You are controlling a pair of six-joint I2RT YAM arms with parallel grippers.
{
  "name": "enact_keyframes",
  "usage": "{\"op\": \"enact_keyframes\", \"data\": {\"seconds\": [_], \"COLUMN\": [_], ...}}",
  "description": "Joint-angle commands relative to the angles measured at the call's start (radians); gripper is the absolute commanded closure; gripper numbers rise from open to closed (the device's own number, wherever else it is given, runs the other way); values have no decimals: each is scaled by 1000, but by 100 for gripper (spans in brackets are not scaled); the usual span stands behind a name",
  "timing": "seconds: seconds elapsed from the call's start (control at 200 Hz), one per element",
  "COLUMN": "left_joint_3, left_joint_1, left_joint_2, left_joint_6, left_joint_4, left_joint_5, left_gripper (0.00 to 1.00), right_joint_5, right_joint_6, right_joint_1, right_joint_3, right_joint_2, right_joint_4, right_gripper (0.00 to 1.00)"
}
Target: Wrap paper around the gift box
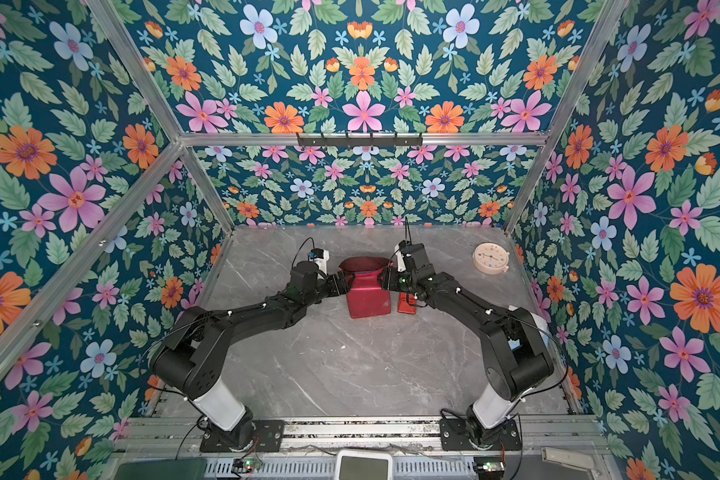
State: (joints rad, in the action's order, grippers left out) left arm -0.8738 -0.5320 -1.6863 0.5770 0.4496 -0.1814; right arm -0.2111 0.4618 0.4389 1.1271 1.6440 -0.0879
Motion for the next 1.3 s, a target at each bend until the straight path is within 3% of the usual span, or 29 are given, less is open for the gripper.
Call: {"op": "enact_keyframes", "data": {"seconds": [0.0,0.25,0.41,0.605,0.92,1.145,1.295], "left_joint_3": [-9,-61,-105,-140,-174,-173,-174], "left_joint_1": [-2,-12,-47,-72,-75,-78,-79], "left_joint_2": [-5,14,10,-9,-25,-35,-27], "left_joint_6": [-55,-115,-181,-231,-253,-254,-244], "left_joint_4": [-64,-129,-188,-222,-213,-207,-203], "left_joint_5": [42,92,179,245,250,238,228], "left_gripper": [18,21,32,47,61,69,67], "right_joint_5": [18,60,98,148,202,209,217], "right_joint_6": [-23,-49,-76,-122,-160,-161,-169], "right_joint_1": [0,1,16,28,61,64,65], "right_joint_3": [19,-4,2,47,65,84,96], "right_joint_2": [-1,5,5,38,75,53,43], "right_joint_4": [-18,-31,-45,-90,-113,-120,-129], "right_gripper": [36,49,58,60,72,69,68]}}
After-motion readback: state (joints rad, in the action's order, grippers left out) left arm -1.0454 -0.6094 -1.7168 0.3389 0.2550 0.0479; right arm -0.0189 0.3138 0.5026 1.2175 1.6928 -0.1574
